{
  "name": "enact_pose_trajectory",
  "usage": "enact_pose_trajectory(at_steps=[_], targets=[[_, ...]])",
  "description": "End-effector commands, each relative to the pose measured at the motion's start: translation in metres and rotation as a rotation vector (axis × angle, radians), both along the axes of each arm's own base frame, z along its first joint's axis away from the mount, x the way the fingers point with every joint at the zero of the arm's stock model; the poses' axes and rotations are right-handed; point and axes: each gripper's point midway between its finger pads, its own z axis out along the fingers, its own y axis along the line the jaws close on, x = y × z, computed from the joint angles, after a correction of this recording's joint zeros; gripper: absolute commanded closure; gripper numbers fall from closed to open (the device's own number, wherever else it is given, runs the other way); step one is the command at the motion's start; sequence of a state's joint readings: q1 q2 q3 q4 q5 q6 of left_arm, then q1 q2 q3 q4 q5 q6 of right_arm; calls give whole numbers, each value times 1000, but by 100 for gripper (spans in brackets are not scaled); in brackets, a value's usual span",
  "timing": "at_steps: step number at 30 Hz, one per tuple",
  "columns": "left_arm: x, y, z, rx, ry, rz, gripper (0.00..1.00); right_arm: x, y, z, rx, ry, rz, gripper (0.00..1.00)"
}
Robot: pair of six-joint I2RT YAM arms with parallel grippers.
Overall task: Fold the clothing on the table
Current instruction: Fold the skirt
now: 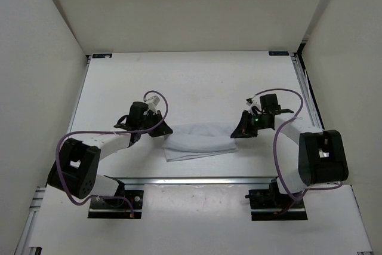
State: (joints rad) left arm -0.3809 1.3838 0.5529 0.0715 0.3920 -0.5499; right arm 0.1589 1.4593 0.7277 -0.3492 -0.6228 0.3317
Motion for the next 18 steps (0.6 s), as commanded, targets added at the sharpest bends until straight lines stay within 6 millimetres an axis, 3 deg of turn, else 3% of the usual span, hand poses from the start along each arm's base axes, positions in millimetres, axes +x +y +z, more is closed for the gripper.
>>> enact_pose_trajectory(at_steps=[1,4,9,12,13,15,16,17,18], targets=[[17,-4,26,-45,-60,0,100,29,3,18,0,-86,2,100],[35,-1,54,-112,-85,28,100,49,1,33,-6,-133,-6,100],[83,-4,128,-206,-210,40,100,101,0,86,-14,-278,-26,100],[114,-4,144,-230,-235,59,100,136,-1,103,-11,-316,-26,100],[121,-3,145,-238,-236,66,100,143,-1,92,-14,-290,-22,100],[141,-4,147,-241,-244,74,100,171,-2,107,-10,-332,-25,100],[149,-3,153,-246,-258,82,100,178,2,98,-12,-315,-18,99],[153,-3,139,-236,-231,81,100,194,-1,100,-2,-322,-27,100],[159,-4,138,-239,-231,86,100,204,2,108,2,-349,-16,100]])
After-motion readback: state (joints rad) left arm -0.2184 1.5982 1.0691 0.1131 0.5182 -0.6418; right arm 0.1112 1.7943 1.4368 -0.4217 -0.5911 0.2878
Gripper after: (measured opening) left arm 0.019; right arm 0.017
